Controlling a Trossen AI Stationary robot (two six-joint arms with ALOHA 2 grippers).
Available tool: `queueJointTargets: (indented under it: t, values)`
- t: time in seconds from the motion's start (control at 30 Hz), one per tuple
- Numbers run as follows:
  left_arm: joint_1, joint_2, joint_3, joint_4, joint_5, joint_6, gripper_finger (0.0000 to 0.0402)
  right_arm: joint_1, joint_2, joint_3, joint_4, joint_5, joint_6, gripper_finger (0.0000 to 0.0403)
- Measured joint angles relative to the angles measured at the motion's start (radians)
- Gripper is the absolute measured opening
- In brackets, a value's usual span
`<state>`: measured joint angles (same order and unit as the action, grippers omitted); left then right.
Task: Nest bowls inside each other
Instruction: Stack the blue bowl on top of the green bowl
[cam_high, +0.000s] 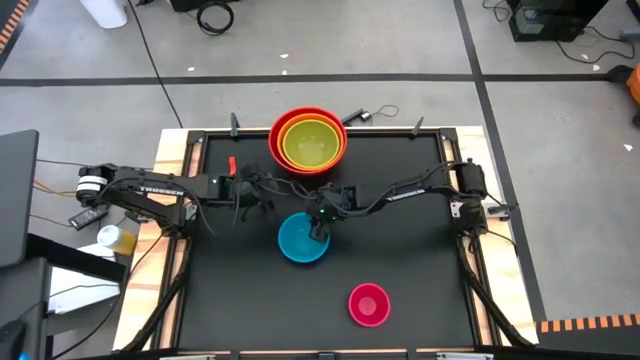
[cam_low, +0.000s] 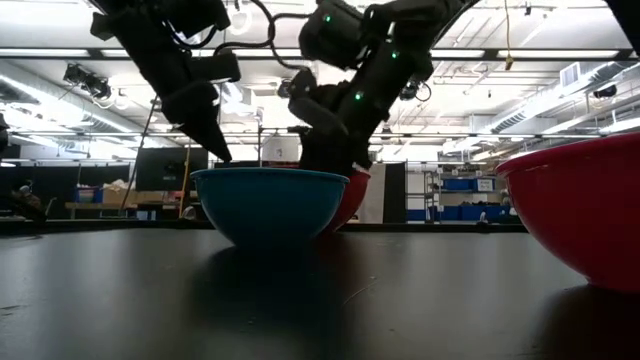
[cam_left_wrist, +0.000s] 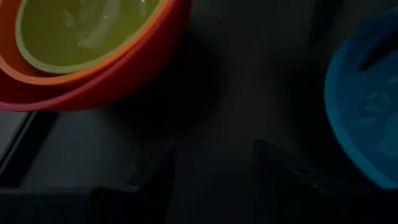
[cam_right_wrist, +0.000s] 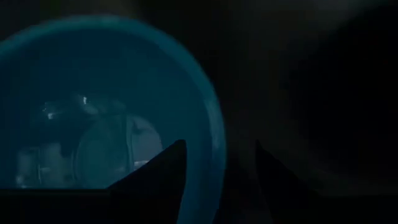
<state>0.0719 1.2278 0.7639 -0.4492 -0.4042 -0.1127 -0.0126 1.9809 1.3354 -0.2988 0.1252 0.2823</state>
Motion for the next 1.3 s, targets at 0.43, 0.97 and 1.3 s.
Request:
queueJointTargets:
  t: [0.43, 0.97, 1.3]
  values:
    - [0.044, 0.001, 0.0, 0.059, -0.017, 0.076, 0.0215, -0.053, -0.076, 0.0, -0.043, -0.128, -0.077, 0.0022]
    - [0.049, 0.001, 0.0, 0.056, -0.016, 0.028, 0.0215, -0.507, -0.208, 0.002, 0.251, 0.118, -0.085, 0.0024]
    - [0.048, 0.002, 0.0, 0.064, -0.013, 0.058, 0.0215, -0.567, -0.034, -0.001, 0.297, -0.049, -0.009, 0.0047]
